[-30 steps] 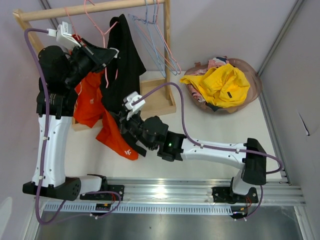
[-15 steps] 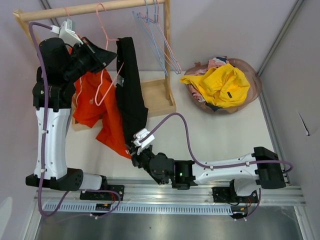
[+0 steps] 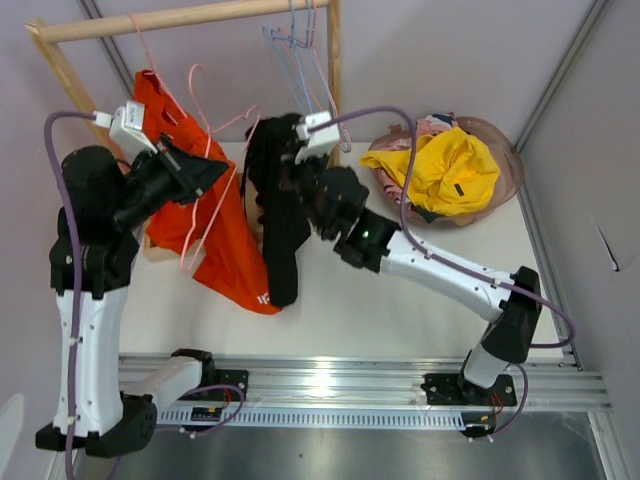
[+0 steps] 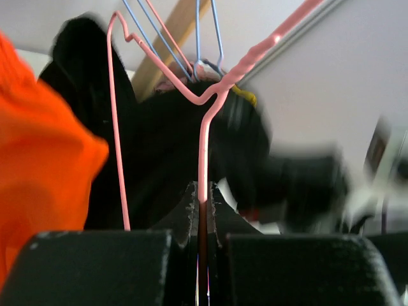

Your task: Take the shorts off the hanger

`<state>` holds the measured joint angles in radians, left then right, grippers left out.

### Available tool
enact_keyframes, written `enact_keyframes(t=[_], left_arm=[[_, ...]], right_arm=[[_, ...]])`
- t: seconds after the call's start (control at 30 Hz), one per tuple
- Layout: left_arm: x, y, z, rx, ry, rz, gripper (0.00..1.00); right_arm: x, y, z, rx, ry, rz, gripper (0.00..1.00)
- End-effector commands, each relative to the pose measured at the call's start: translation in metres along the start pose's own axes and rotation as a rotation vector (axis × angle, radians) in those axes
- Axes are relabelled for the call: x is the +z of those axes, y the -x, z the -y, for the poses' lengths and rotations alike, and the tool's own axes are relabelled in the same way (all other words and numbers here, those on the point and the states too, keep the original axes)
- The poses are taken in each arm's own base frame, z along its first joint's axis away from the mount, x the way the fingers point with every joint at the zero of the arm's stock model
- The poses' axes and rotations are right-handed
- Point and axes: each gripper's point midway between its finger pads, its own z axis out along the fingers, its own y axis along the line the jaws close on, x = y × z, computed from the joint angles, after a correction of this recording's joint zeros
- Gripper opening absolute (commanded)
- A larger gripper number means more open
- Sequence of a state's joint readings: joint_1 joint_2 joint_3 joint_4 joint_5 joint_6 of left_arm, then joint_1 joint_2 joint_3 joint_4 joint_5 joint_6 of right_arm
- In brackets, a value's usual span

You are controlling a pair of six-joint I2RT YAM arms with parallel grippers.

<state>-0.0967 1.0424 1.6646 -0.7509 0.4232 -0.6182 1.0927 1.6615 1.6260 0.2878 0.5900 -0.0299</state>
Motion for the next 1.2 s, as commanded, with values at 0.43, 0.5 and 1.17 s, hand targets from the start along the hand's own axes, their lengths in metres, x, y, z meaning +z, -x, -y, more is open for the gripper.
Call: enact_keyframes(t=[0.43, 0.5, 1.17], left_arm=[[-0.050, 0.010, -0.003, 0.113, 0.066, 0.198, 0.00], [-0.045, 0.004, -0.008, 0.107, 0.062, 0.181, 0.00], [-0.023, -0.018, -0.046, 0.168, 0.123, 0.143, 0.00]], right_arm=[[-0.062, 0.165, 0.085, 0.033, -0.126, 0.279, 0.00], [-0.074, 0.196, 0.117, -0.013, -0.205, 0.351, 0.00], [-0.006, 0.309, 0.320, -0.210, -0.535, 0.577, 0.00]])
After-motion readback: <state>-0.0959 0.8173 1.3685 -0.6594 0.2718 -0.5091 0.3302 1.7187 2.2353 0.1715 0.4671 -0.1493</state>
